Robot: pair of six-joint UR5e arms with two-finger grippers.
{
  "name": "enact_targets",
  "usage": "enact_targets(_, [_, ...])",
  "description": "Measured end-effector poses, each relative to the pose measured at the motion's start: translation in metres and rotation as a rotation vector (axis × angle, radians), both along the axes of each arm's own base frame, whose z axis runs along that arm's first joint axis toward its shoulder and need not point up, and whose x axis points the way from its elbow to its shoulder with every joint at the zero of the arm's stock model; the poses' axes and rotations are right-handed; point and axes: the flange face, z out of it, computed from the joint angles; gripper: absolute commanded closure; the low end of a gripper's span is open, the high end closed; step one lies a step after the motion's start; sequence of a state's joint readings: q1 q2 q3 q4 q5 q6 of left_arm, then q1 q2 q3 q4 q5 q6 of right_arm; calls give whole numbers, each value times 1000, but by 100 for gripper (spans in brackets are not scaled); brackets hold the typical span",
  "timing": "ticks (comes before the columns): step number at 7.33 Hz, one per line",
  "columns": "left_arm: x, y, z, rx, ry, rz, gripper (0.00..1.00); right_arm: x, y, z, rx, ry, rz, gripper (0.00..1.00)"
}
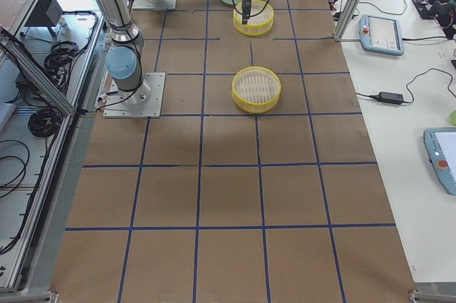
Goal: Stack buns with steamer
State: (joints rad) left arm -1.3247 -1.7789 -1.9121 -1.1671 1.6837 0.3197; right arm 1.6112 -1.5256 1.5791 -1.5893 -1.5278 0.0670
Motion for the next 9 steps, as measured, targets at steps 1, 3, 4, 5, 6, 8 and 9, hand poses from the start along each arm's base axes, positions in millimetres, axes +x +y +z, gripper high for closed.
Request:
enact_targets(1, [3, -5, -11, 3, -12, -2, 0, 0, 0, 1, -4, 0, -1, 0])
enact_targets(3, [5, -10, -26, 12, -17, -2, 2, -8, -3, 6, -14, 0, -14, 0])
enact_targets(4, [6, -14, -37, 12, -19, -3, 11, -17, -6, 13, -24, -1, -32, 0])
enact_targets(5, [7, -18, -48, 13, -19, -3, 17, -29, -9, 17, -28, -1, -57, 0])
enact_targets(6, [8, -22, -59, 12, -19, -3, 22, -46, -13, 17, -23, -1, -89, 0])
enact_targets(8, [10, -29, -77, -3, -24, -3, 67, -94, -23, -2, 11, -7, -185, 0])
enact_targets(9, [11, -30, -78, -9, -27, -2, 68, -115, -27, -15, 26, -7, -223, 0])
